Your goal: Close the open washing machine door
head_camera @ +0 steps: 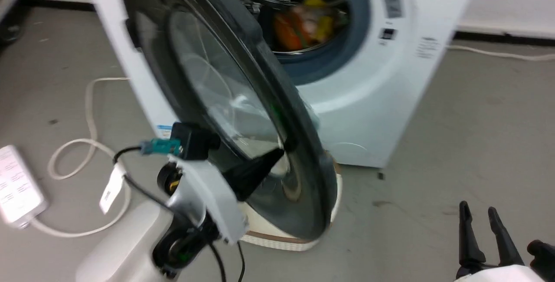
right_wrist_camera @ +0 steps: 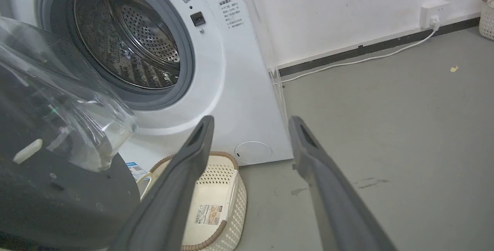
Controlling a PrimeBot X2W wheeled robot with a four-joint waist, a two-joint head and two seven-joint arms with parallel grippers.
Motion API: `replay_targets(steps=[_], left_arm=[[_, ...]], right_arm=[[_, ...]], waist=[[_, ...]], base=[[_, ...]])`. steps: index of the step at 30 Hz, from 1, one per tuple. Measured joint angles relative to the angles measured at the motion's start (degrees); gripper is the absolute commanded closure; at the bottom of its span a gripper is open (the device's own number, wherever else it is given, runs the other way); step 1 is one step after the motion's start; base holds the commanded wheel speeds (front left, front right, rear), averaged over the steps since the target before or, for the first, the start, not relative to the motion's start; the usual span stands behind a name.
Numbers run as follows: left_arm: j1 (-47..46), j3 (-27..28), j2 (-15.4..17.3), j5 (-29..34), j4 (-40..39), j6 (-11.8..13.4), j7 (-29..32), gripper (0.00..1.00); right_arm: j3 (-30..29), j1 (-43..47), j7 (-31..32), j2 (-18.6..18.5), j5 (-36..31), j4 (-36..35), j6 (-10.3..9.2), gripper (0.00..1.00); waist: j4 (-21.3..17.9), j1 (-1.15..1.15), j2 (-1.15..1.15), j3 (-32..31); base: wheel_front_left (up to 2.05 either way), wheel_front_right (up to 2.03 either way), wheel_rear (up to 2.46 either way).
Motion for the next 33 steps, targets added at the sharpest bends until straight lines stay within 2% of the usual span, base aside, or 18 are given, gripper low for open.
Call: replay_targets(steps=[12, 18, 22, 26, 31, 33], left_arm=[[-11.8, -1.3, -6.7, 8.4, 18.3, 0.6, -7.5, 1.0], [-16.3, -1.3, -9.7, 10.3, 24.3, 0.7, -10.7, 1.0], [-17.4, -1.4, -11.1, 10.1, 26.2, 0.7, -11.3, 1.0], [-17.4, -0.4, -11.0, 7.4, 25.9, 0.5, -11.7, 1.0], [-17.2, 4.2, -8.8, 4.3, 23.0, 0.6, -15.3, 1.0], [-17.0, 6.5, -7.1, 4.2, 22.1, 1.7, -17.7, 1.0]], right_arm=[[4.3, -2.3, -0.3, 0.0, 2.4, -1.1, 0.01, 0.0], [5.7, -2.7, -0.3, 0.0, 3.3, -1.3, 0.01, 0.0], [6.4, -2.7, -0.3, 0.0, 3.6, -1.6, 0.0, 0.0], [6.2, -2.7, -0.3, 0.0, 3.5, -2.3, 0.0, 0.0], [5.8, -2.5, -0.3, 0.0, 2.5, -2.3, 0.0, 0.0], [5.8, -2.5, -0.3, 0.0, 2.1, -2.2, 0.01, 0.0]], waist=[[-12.6, 0.01, 0.0, 3.4], [-16.5, 0.0, 0.0, 4.8], [-16.1, 0.0, 0.0, 4.7], [-14.2, 0.0, 0.0, 3.8], [-11.0, 0.0, 0.0, 1.7], [-9.7, 0.0, 0.0, 0.5]], base=[[0.0, 0.0, 0.0], [0.0, 0.0, 0.0], [0.0, 0.0, 0.0], [0.0, 0.0, 0.0], [0.0, 0.0, 0.0], [0.0, 0.0, 0.0]])
